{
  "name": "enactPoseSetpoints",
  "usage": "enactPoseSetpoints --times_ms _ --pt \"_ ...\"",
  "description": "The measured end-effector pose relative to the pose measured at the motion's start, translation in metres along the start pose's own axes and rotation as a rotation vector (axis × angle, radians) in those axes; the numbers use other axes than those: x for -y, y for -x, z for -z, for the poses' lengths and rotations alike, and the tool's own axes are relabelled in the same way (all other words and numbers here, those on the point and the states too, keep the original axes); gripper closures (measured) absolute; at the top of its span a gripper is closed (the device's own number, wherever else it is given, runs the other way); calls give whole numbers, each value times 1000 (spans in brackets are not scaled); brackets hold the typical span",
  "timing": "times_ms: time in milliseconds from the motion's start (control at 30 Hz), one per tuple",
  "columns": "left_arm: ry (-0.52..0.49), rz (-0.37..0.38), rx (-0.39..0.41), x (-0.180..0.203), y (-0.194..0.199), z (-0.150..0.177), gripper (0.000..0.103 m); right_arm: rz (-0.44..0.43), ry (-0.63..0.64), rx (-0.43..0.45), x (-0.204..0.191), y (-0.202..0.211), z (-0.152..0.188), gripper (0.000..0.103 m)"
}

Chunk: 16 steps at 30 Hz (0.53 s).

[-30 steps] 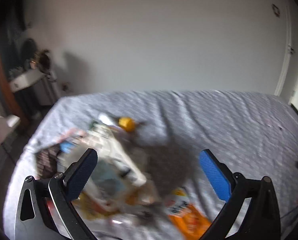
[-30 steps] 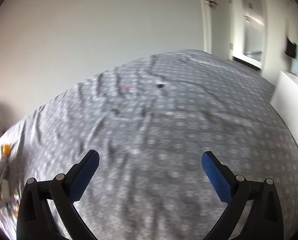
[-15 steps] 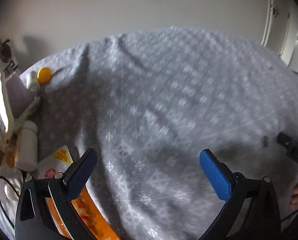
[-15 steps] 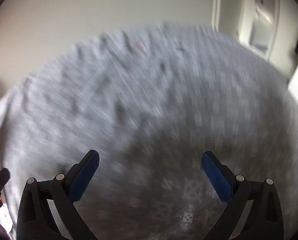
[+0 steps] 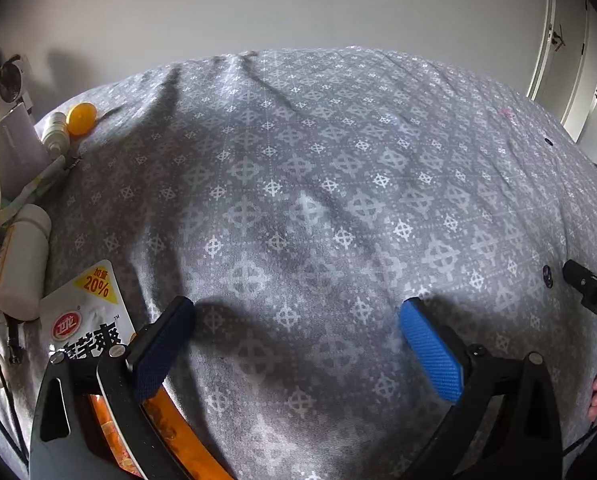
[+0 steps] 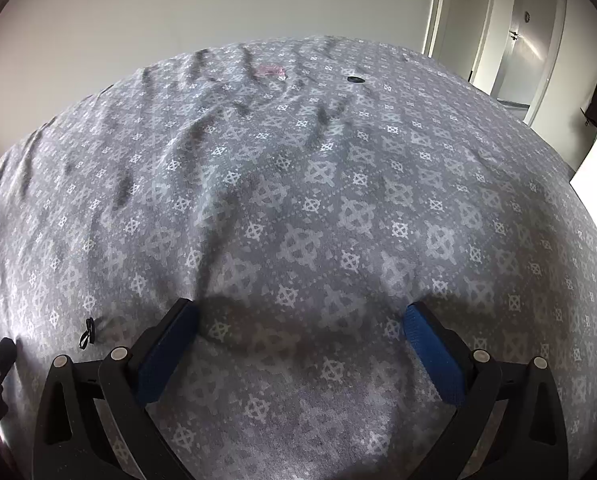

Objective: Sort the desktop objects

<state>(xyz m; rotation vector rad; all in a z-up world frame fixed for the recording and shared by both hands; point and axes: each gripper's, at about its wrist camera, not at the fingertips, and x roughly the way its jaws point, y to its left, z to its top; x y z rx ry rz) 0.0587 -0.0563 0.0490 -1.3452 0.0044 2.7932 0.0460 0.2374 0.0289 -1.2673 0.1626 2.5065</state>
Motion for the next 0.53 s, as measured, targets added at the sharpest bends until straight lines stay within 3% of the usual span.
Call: enactPoseSetpoints --times_ms 167,533 --pt "20 27 9 -4 -3 2 0 0 0 0 1 0 0 0" --pt "3 6 12 0 -4 2 0 0 0 0 3 0 0 0"
